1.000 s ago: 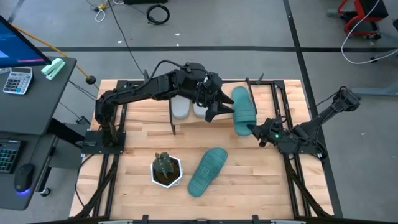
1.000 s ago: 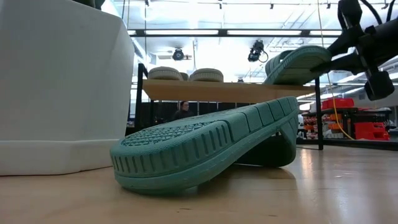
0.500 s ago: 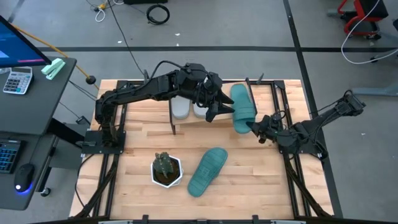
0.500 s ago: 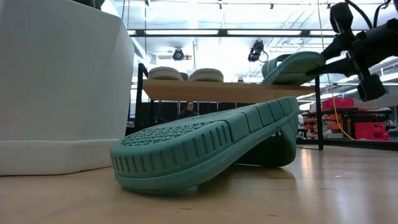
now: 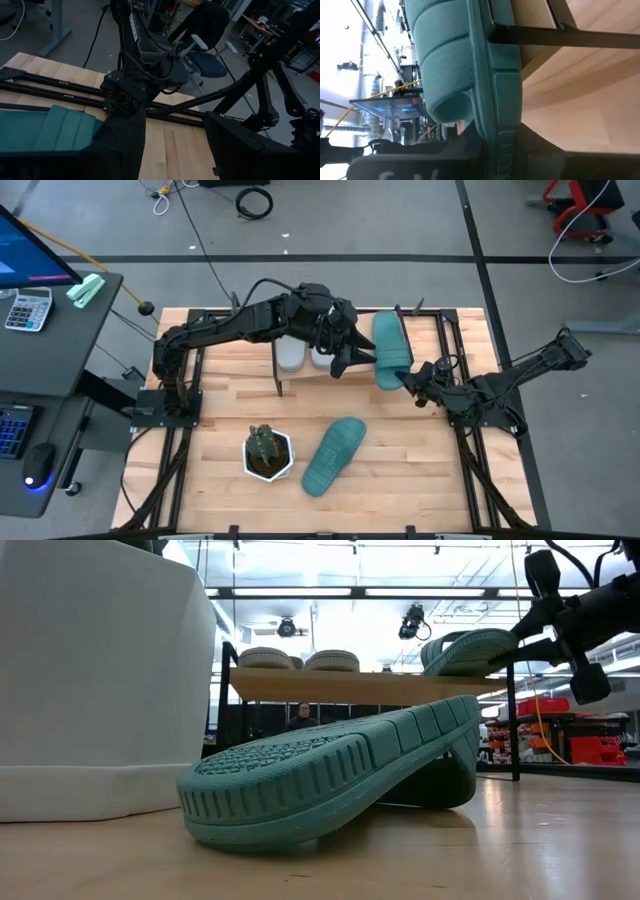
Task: Pick and place slides into the shelf
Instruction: Put the right green slides on the shelf
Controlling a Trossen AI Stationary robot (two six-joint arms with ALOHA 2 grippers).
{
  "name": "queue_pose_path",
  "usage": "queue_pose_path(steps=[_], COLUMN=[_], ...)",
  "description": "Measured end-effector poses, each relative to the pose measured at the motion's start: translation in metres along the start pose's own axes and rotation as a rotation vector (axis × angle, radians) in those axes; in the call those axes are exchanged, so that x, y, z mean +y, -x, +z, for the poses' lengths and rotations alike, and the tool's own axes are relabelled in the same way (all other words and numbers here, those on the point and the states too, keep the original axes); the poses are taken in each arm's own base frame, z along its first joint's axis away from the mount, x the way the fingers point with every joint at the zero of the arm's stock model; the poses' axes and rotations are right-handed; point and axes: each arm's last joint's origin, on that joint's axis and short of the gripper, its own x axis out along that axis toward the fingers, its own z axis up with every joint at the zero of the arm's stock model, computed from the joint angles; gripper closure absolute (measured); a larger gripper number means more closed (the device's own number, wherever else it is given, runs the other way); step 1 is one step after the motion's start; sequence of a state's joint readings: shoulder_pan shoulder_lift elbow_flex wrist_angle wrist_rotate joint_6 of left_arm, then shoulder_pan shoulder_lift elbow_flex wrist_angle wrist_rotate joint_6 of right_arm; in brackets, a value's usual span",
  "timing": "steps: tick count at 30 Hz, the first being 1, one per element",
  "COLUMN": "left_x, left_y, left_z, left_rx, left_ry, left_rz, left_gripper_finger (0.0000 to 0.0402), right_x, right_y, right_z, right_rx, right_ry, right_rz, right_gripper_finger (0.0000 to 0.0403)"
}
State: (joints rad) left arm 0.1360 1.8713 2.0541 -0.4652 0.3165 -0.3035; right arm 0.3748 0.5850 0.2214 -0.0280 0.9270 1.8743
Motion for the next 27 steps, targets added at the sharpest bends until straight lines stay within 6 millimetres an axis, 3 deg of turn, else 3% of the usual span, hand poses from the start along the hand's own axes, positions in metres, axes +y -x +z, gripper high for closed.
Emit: queue_pose_path(steps=[18,27], left_x=[-0.0004,-0.0002], left_y=[-0.0001,-0.0001], left_z=[-0.0002,-0.0002], left_rx=[0.0,-0.001], left_ry=[0.0,0.0], left_rz=[0.002,0.005], left_gripper_finger=[0.02,0.0206], right_x=[0.0,0.0003], right_y=[0.0,0.0], right_z=[0.0003,0.0006], right_rx=[-0.012,-0.021], right_ry=[0.002,-0.007], right_rz=[0.003,0.006], right_gripper_finger=[0.0353,0.0285])
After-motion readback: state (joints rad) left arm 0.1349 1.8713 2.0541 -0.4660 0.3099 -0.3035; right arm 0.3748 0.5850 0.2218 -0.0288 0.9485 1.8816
